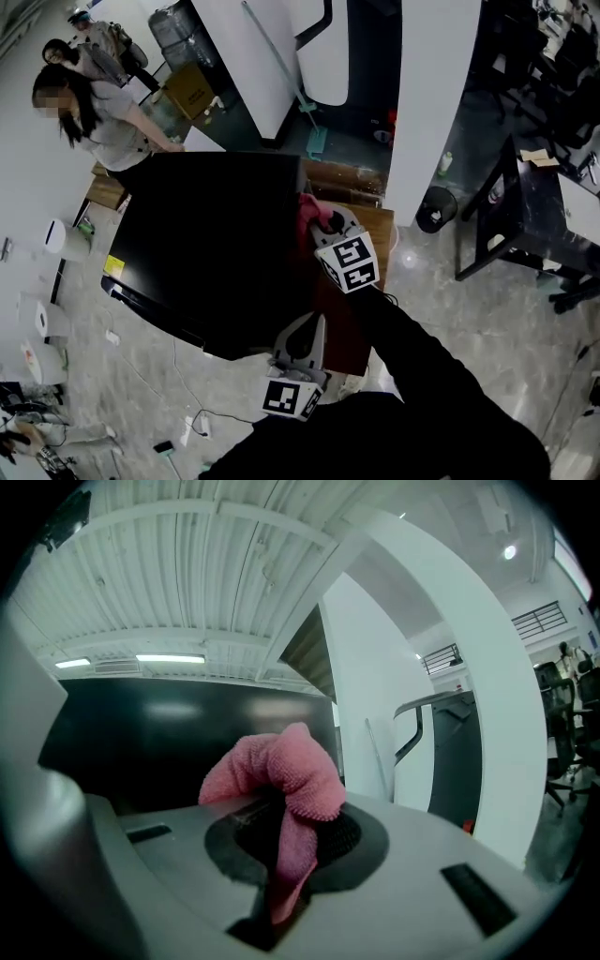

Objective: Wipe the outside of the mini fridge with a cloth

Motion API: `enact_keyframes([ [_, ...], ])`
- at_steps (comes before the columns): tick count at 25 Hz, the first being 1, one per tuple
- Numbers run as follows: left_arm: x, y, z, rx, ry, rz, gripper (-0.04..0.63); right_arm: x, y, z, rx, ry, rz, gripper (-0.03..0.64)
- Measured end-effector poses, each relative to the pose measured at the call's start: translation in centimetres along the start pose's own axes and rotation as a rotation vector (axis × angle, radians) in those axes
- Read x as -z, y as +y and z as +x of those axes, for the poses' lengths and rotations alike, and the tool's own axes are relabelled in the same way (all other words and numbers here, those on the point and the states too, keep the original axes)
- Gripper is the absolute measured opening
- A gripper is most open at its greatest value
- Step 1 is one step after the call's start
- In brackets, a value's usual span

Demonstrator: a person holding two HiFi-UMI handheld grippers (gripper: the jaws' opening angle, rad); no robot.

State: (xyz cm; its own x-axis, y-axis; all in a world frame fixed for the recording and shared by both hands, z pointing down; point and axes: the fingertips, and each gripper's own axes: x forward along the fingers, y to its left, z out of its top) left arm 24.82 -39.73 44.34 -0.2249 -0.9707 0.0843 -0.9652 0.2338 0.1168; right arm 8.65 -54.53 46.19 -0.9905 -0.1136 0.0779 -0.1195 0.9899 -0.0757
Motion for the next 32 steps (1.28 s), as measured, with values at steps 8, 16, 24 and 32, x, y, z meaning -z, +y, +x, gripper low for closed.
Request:
enact_keyframes([
  [8, -2.1, 0.0, 0.7, 0.023, -0.047, 0.042, 0.005, -1.1, -3.0, -2.0, 0.063, -0.033, -0.023, 0.048],
  [16, 0.3, -1.3, -1.9, 0.079, -0.042, 0.052, 0.005, 1.8, 0.0, -11.4, 0.045, -0.055, -0.027, 0.048],
  [24, 7.2, -0.7, -6.6, 0.11, 0.076, 0.027, 0.005, 13.0, 9.8, -15.0, -0.086, 0.127, 0.04, 0.048],
  [32, 13.9, 2.5, -10.6, 0.081, 0.137, -0.017, 0.005, 19.1, 16.7, -14.1, -0.179, 0.228, 0.071, 0.048],
])
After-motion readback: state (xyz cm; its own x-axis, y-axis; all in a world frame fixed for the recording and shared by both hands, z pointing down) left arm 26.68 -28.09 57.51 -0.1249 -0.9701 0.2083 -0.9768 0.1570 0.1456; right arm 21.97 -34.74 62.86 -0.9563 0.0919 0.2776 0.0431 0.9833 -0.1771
